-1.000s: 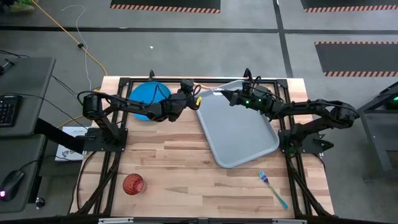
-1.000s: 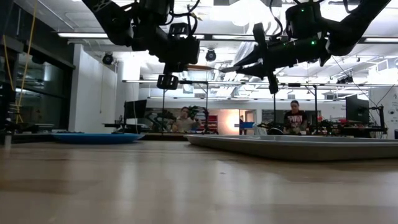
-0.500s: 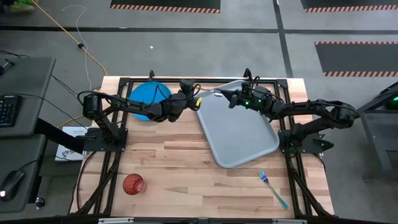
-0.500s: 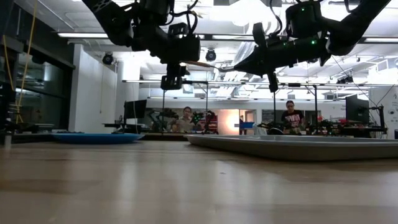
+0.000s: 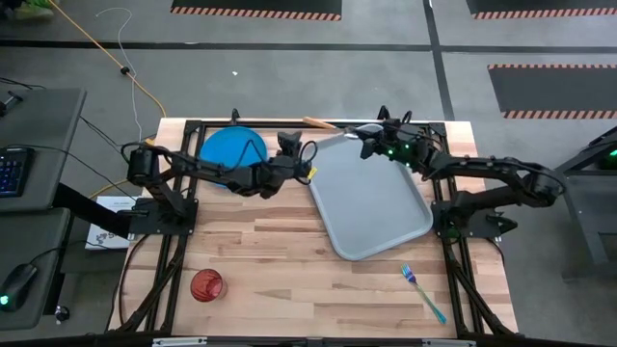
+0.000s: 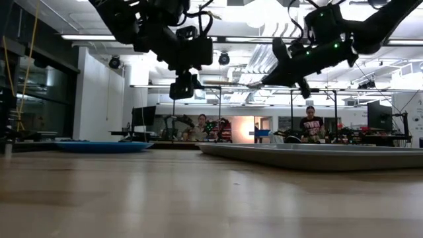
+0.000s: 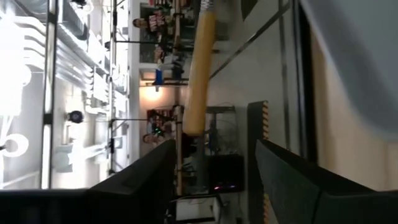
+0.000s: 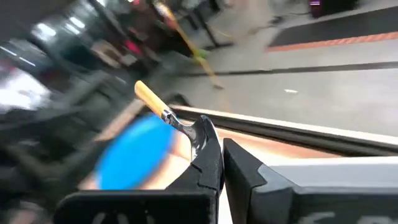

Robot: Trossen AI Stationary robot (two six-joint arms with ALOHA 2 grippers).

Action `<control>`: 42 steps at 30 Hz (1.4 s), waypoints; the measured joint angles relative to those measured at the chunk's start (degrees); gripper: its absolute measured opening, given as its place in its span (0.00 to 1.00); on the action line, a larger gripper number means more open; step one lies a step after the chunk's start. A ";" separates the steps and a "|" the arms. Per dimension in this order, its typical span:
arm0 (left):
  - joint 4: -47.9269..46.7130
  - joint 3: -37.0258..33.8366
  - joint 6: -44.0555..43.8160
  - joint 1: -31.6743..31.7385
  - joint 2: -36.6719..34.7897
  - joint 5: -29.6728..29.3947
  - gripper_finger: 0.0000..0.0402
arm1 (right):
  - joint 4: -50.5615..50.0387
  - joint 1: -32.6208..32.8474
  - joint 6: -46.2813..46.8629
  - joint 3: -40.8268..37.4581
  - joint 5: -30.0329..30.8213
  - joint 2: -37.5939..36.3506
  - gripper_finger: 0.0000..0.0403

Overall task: Pick and place plate/cup/fork/spoon on tray
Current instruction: Put the yellow spoon on the gray serving tray

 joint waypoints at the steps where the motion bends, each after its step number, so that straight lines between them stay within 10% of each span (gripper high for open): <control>1: -0.77 0.00 -1.09 -0.52 0.00 -0.01 0.53 | -4.62 -0.24 -1.92 1.26 1.30 -1.16 0.00; 6: -7.74 0.00 -10.45 -3.73 -2.16 3.08 0.53 | -36.45 -0.23 -11.82 13.16 10.64 -3.12 0.00; 10: -19.61 0.00 -27.39 -5.09 -8.43 16.58 0.53 | -50.65 -0.40 -17.63 20.66 10.74 -0.18 0.00; 15: -30.71 -0.28 -45.67 -2.20 -18.52 45.62 0.53 | -52.05 -2.35 -23.58 22.13 -3.82 3.32 0.00; 21: -21.43 -6.43 -51.44 2.20 -27.80 67.21 0.53 | -43.13 -6.54 -25.81 17.11 -14.96 6.42 0.00; 31: 11.02 -22.22 -56.03 6.26 -33.90 72.66 0.53 | -31.76 -15.74 -23.22 8.98 -21.44 7.59 0.00; 42: 11.64 -22.47 -57.01 7.19 -34.05 72.72 0.53 | -24.19 -16.86 -24.34 8.75 -28.14 17.39 0.00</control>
